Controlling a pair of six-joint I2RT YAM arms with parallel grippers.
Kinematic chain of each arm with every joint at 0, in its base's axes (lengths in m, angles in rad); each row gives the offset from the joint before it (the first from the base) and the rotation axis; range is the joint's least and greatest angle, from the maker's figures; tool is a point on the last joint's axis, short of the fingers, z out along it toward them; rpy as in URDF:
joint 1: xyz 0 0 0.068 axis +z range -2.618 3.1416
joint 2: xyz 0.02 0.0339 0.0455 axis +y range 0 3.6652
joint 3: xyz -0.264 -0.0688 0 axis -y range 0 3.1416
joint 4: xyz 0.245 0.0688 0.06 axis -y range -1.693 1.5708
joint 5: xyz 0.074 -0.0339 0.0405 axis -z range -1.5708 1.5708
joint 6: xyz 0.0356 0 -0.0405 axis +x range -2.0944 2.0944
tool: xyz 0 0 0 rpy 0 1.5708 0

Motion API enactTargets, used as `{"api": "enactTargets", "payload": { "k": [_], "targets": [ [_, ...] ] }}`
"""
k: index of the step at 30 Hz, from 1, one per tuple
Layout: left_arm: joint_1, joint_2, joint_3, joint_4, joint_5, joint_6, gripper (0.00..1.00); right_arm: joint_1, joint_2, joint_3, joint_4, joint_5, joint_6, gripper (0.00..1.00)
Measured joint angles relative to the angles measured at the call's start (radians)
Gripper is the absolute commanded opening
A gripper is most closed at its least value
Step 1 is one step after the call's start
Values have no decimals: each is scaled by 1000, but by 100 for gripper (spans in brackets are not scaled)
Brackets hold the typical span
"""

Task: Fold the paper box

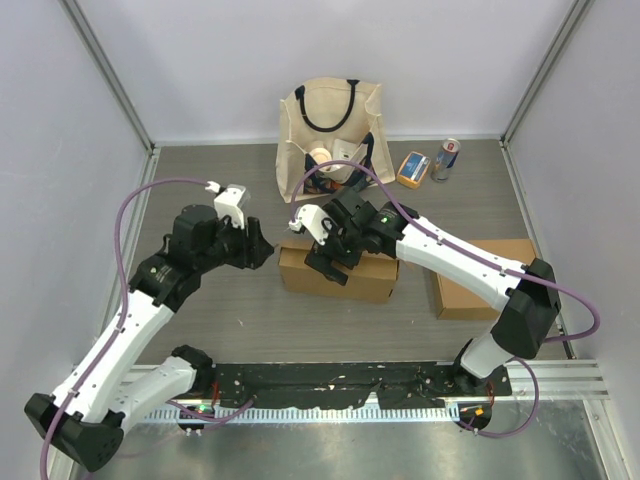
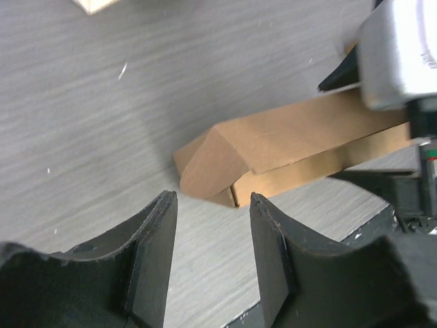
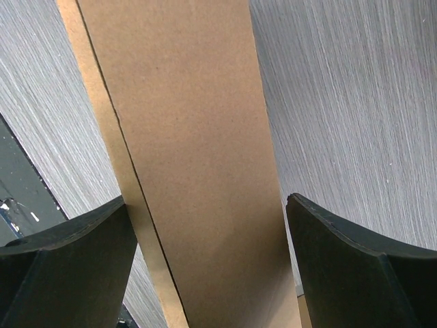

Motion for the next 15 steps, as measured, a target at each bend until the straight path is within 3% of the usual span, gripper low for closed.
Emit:
{"api": "enactTargets", "payload": {
  "k": [5,15],
  "targets": [
    [0,-6,-1,89,35,39,48,0,0,0,0,-5,0,89],
    [0,5,-10,86,59,175,59,-1,-2,0,20,-5,12,98]
  ]
}}
